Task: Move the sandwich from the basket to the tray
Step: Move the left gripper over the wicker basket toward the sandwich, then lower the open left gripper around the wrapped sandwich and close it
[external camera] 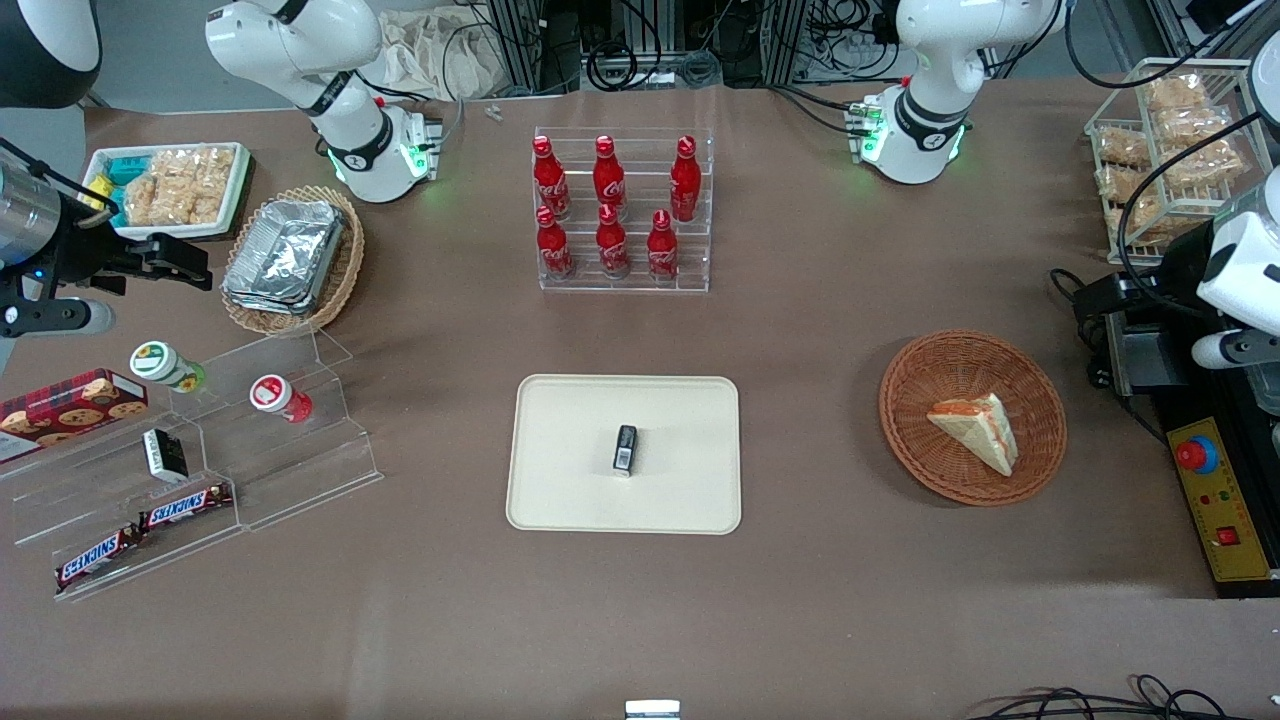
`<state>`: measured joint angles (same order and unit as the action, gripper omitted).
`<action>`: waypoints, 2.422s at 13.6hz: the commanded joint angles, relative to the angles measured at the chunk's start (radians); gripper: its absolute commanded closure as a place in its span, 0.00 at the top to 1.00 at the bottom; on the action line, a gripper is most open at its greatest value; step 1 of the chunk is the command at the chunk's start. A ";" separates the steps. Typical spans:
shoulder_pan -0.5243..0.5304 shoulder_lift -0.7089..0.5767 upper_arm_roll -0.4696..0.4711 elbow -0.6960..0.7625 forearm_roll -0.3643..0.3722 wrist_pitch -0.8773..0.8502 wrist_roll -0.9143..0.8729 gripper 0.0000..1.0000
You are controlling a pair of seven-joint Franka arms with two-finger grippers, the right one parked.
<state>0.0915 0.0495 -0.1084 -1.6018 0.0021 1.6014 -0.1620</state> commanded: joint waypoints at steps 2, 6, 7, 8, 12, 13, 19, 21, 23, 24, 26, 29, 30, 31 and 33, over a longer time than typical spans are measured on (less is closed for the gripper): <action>0.013 0.029 0.000 0.037 -0.001 -0.023 -0.027 0.99; 0.013 0.055 0.000 0.030 0.001 -0.020 -0.033 0.99; 0.013 0.056 0.000 0.023 0.001 -0.018 -0.059 0.99; 0.013 0.061 0.000 0.007 -0.001 -0.005 -0.124 0.99; 0.007 0.058 -0.002 -0.133 0.013 0.168 -0.420 0.99; 0.008 0.061 -0.002 -0.164 0.030 0.208 -0.447 0.99; 0.008 0.119 -0.002 -0.333 0.036 0.534 -0.570 0.98; 0.010 0.162 -0.002 -0.336 0.036 0.592 -0.576 0.98; 0.010 0.187 -0.002 -0.352 0.036 0.652 -0.599 0.98; 0.010 0.197 -0.001 -0.371 0.036 0.688 -0.602 0.98; 0.010 0.217 -0.002 -0.401 0.036 0.759 -0.605 0.98; 0.010 0.234 -0.002 -0.431 0.036 0.815 -0.632 0.98; 0.010 0.234 -0.002 -0.438 0.036 0.819 -0.643 0.98; 0.010 0.234 -0.002 -0.446 0.036 0.821 -0.651 0.98; 0.010 0.242 -0.002 -0.454 0.036 0.822 -0.657 0.98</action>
<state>0.0982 0.2976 -0.1060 -2.0276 0.0196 2.3957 -0.7829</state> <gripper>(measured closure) 0.018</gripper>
